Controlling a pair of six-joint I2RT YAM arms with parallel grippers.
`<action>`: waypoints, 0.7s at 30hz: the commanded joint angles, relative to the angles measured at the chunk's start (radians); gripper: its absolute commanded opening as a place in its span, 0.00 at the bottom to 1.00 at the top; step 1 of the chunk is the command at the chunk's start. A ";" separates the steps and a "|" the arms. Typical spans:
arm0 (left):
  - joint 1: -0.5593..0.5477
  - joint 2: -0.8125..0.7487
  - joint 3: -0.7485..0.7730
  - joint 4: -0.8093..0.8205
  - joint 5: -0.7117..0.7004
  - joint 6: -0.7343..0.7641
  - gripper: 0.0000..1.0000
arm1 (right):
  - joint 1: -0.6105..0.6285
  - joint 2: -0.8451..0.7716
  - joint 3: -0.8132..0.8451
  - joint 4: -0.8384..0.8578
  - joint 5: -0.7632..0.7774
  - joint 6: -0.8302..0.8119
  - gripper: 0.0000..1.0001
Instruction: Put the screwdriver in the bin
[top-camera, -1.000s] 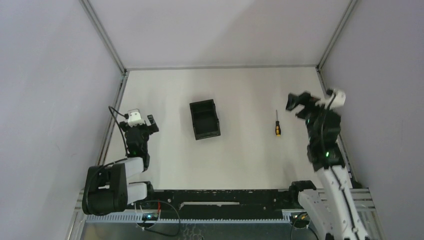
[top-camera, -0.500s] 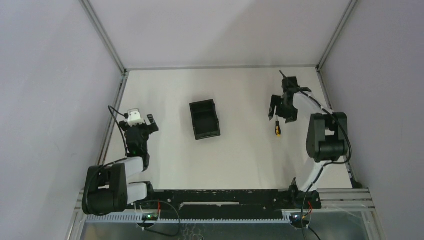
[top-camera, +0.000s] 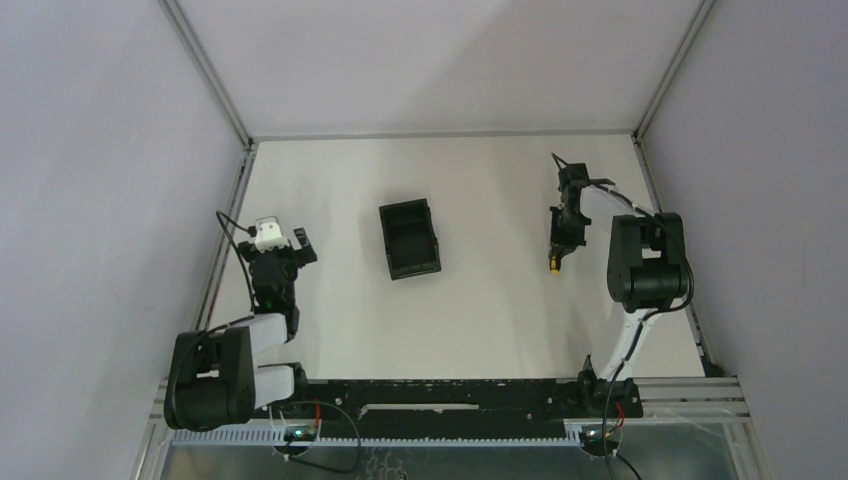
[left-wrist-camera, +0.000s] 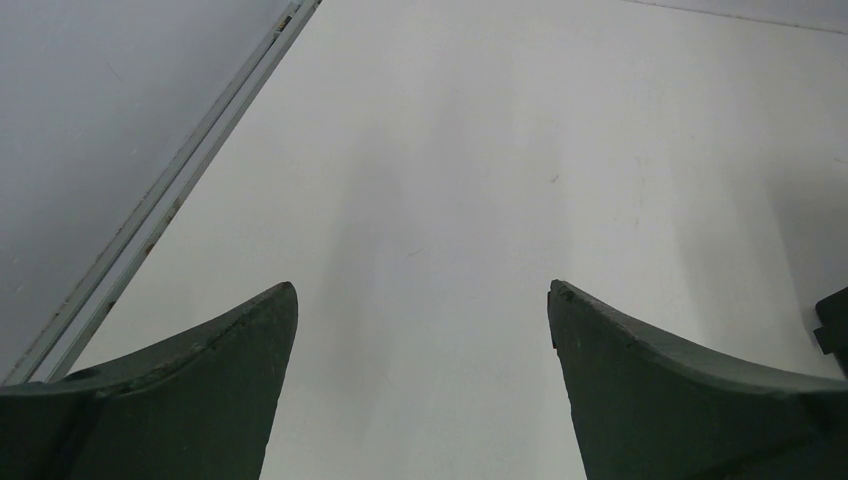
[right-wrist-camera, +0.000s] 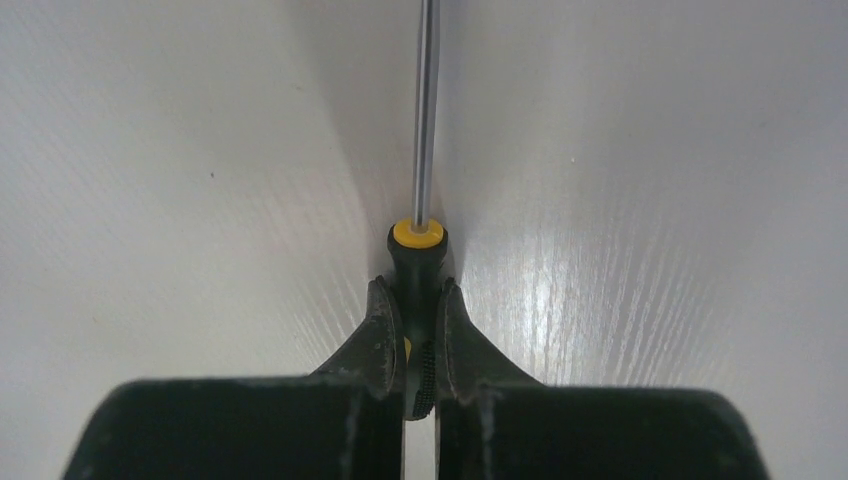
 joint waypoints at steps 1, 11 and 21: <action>-0.007 0.000 0.052 0.039 -0.010 0.013 1.00 | 0.018 -0.095 0.106 -0.123 0.033 -0.018 0.00; -0.007 0.000 0.052 0.039 -0.010 0.013 1.00 | 0.033 -0.169 0.419 -0.516 0.057 -0.003 0.00; -0.007 0.000 0.051 0.039 -0.010 0.013 1.00 | 0.238 -0.110 0.534 -0.460 0.045 0.065 0.00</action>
